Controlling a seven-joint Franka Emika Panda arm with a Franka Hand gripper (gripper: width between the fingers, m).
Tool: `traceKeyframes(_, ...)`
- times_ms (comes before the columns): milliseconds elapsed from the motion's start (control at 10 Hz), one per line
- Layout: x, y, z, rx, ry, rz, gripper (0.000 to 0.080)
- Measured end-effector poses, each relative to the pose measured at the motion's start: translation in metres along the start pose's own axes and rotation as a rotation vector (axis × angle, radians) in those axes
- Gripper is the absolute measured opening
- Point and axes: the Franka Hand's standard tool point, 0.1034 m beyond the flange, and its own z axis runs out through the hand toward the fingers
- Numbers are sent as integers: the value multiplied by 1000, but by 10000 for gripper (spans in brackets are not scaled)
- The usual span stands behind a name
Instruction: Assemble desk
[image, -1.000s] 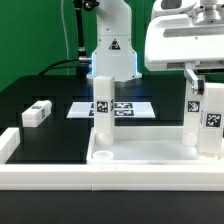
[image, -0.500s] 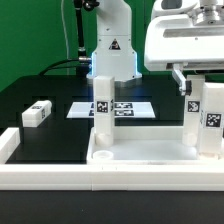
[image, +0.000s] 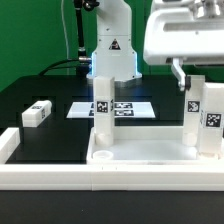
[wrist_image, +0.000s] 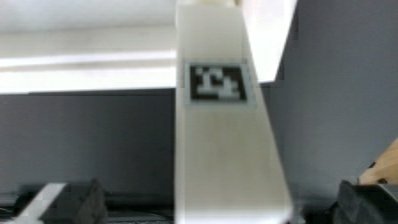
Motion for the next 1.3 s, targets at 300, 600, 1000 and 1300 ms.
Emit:
traceKeyframes(300,6,2,-3,-1,-147,27,649)
traceKeyframes(600,7,5,1,-16,-348,50,649)
traceKeyframes(1000,-2,9,8,-35,-496,72,649)
traceKeyframes(1300,-6,9,17,-50,-503,87,649)
